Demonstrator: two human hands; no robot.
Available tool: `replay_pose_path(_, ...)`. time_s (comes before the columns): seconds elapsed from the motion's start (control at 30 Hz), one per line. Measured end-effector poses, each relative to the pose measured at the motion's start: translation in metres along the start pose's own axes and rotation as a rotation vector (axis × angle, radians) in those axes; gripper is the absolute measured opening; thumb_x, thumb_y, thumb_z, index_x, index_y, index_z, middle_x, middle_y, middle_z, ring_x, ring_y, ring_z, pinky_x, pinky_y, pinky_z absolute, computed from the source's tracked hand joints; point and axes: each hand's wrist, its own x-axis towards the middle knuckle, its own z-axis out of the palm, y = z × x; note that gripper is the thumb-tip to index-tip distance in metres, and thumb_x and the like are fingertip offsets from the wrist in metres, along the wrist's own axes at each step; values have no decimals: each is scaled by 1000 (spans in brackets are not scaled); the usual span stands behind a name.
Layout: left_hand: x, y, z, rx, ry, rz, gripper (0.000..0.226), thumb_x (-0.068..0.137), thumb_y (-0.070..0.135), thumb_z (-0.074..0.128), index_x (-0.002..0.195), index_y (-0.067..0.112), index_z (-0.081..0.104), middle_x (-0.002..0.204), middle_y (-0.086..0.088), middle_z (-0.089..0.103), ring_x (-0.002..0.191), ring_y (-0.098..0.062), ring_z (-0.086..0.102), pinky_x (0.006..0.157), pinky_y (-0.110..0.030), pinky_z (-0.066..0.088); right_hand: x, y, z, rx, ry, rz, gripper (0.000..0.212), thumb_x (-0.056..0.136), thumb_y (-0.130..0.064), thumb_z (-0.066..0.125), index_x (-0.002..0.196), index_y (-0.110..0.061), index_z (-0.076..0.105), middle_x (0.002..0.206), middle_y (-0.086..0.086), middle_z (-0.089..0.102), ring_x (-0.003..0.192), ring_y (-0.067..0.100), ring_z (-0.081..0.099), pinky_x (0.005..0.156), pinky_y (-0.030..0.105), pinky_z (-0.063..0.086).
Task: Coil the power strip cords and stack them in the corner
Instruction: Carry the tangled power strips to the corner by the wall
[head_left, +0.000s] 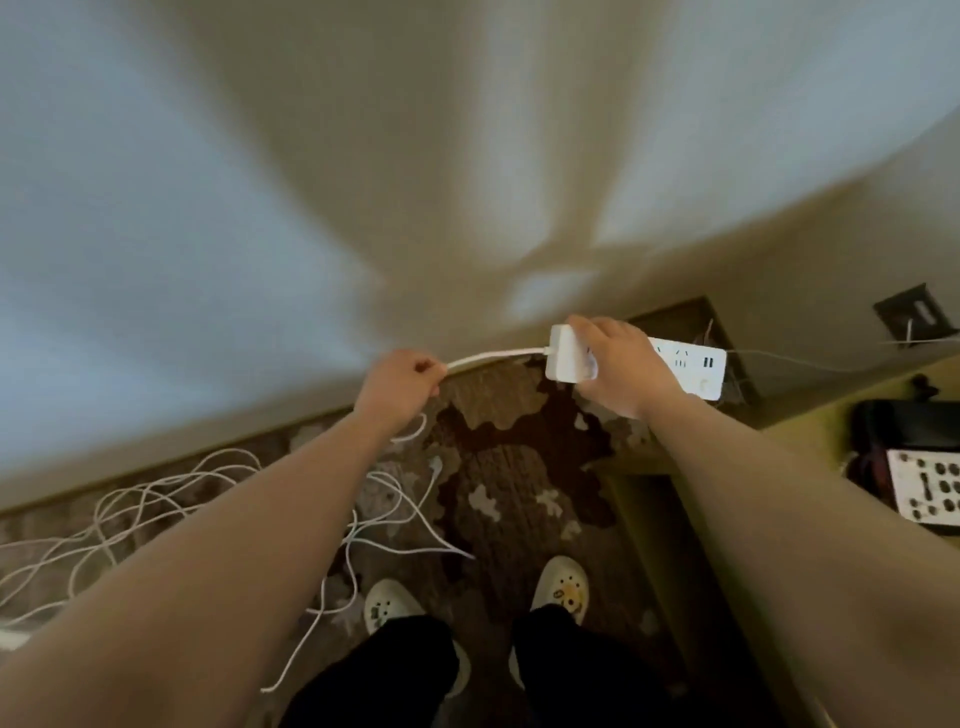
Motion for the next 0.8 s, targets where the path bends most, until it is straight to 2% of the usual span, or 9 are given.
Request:
replay_pose_path(0.07, 20, -36, 34, 17, -22, 14, 31, 92, 30, 54, 63, 21, 61, 64, 4, 63, 55, -6, 51, 54, -24, 37, 17, 14, 51, -27, -18, -22, 85, 82, -20, 70, 154, -19, 26, 150, 11, 40, 138, 34, 34, 115, 42, 22)
replay_pose_path(0.27, 83, -128, 116, 115, -142, 101, 22, 95, 24, 49, 93, 14, 69, 84, -5, 66, 81, -22, 58, 70, -31, 41, 75, 60, 164, -194, -113, -76, 85, 84, -22, 69, 155, -24, 21, 154, 8, 35, 141, 33, 29, 119, 45, 17)
replay_pose_path(0.4, 139, -156, 165, 172, -226, 173, 22, 97, 22, 46, 100, 16, 67, 94, -5, 66, 93, -27, 59, 73, -30, 40, 119, 105, 218, -272, -90, -78, 87, 81, -25, 70, 153, -29, 21, 152, 7, 36, 139, 32, 31, 118, 46, 17)
replay_pose_path(0.5, 176, -168, 203, 187, -196, 199, 24, 97, 24, 46, 108, 17, 67, 103, -7, 66, 94, -23, 58, 74, -27, 37, 149, 136, 254, -349, -102, -117, 90, 82, -28, 72, 154, -29, 19, 155, 5, 34, 142, 31, 29, 119, 48, 14)
replay_pose_path(0.6, 206, -182, 236, 179, -136, 193, 24, 97, 26, 48, 105, 17, 69, 95, -6, 66, 87, -22, 57, 72, -28, 38, 175, 159, 285, -397, -87, -142, 92, 81, -30, 74, 155, -28, 21, 156, 6, 34, 142, 31, 29, 119, 47, 15)
replay_pose_path(0.7, 228, -191, 266, 114, -33, 169, 27, 94, 31, 53, 82, 14, 69, 78, -10, 64, 76, -26, 58, 61, -31, 37, 194, 179, 311, -411, -102, -124, 94, 80, -29, 75, 156, -27, 20, 155, 7, 35, 140, 31, 32, 117, 47, 17)
replay_pose_path(0.8, 235, -195, 295, 12, 8, 136, 35, 93, 37, 52, 81, 10, 71, 74, -15, 62, 72, -28, 57, 61, -32, 38, 201, 200, 333, -451, -103, -122, 91, 82, -29, 72, 156, -27, 18, 154, 7, 36, 139, 32, 34, 116, 48, 19)
